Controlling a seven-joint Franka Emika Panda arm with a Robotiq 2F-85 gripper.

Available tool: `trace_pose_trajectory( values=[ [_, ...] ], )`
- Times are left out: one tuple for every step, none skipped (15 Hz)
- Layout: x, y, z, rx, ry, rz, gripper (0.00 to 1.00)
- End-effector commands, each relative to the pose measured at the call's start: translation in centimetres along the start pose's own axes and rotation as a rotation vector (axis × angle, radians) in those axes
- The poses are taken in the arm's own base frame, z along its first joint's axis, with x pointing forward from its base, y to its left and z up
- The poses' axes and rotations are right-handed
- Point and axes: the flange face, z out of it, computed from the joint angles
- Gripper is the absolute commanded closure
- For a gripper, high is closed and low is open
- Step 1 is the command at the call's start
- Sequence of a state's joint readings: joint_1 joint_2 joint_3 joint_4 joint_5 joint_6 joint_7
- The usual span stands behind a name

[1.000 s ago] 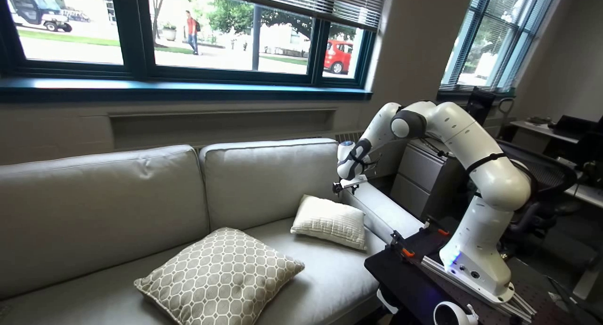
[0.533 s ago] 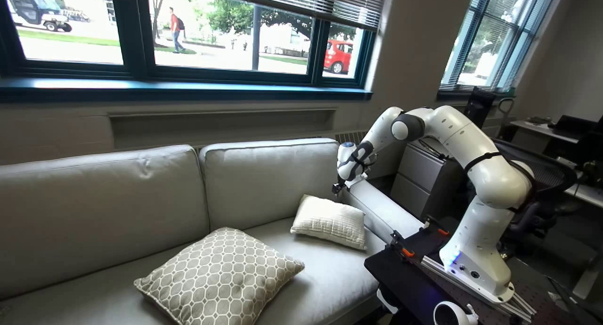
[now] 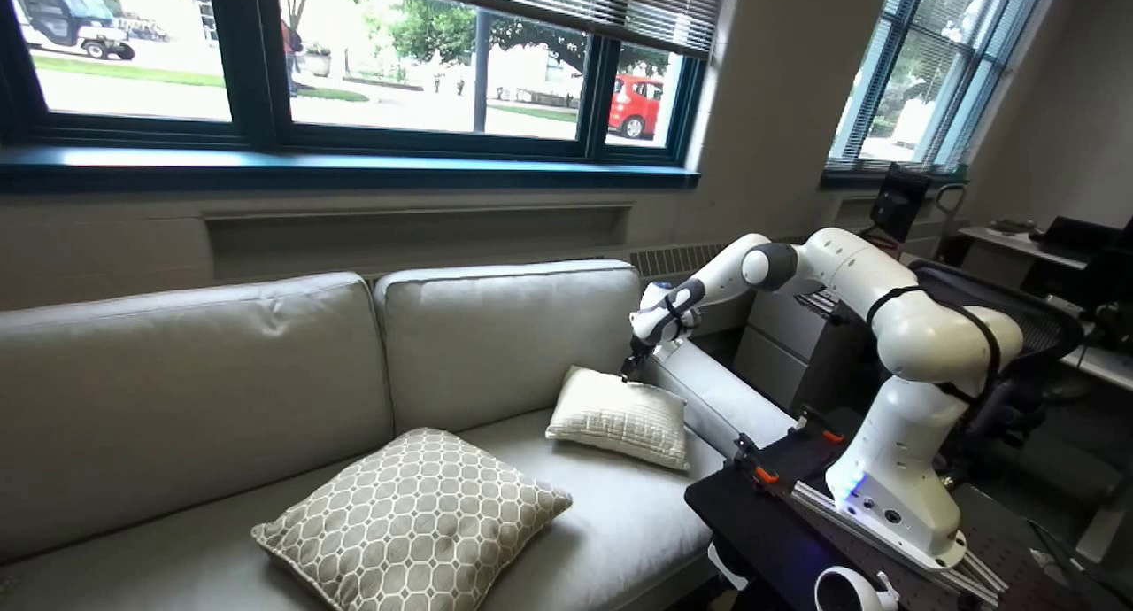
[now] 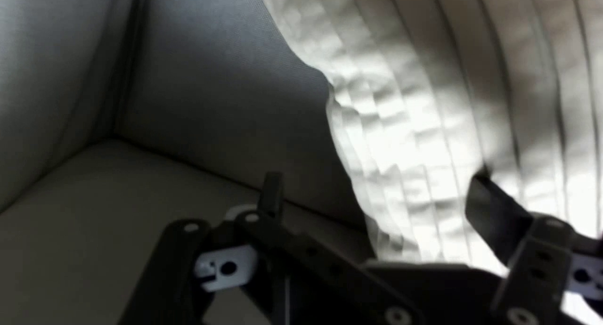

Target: Put the pillows upright against the armrest

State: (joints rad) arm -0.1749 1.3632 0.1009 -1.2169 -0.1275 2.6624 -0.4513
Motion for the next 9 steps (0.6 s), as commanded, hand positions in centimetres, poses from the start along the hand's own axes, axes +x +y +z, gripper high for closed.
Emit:
trace_pose_trajectory(
  values=[
    [0.4, 0.4, 3.6, 0.143, 0.030, -0.120, 0.00],
    [0.3, 0.1, 4.3, 0.187, 0.022, -0.156, 0.00],
    [0.2, -1.2, 2.4, 0.229, 0.008, -0.205, 0.00],
    [0.2, -1.4, 2.8, 0.266, 0.001, -0.241, 0.00],
    [0.2, -1.7, 2.7, 0.298, -0.012, -0.278, 0.00],
    [-0.1, -2.1, 2.8, 0.335, -0.034, -0.309, 0.03],
    [-0.3, -2.1, 2.7, 0.361, -0.058, -0.331, 0.25],
    [-0.6, -2.3, 2.8, 0.383, -0.079, -0.343, 0.28],
    [-1.1, -2.3, 2.9, 0.402, -0.103, -0.347, 0.28]
  ],
)
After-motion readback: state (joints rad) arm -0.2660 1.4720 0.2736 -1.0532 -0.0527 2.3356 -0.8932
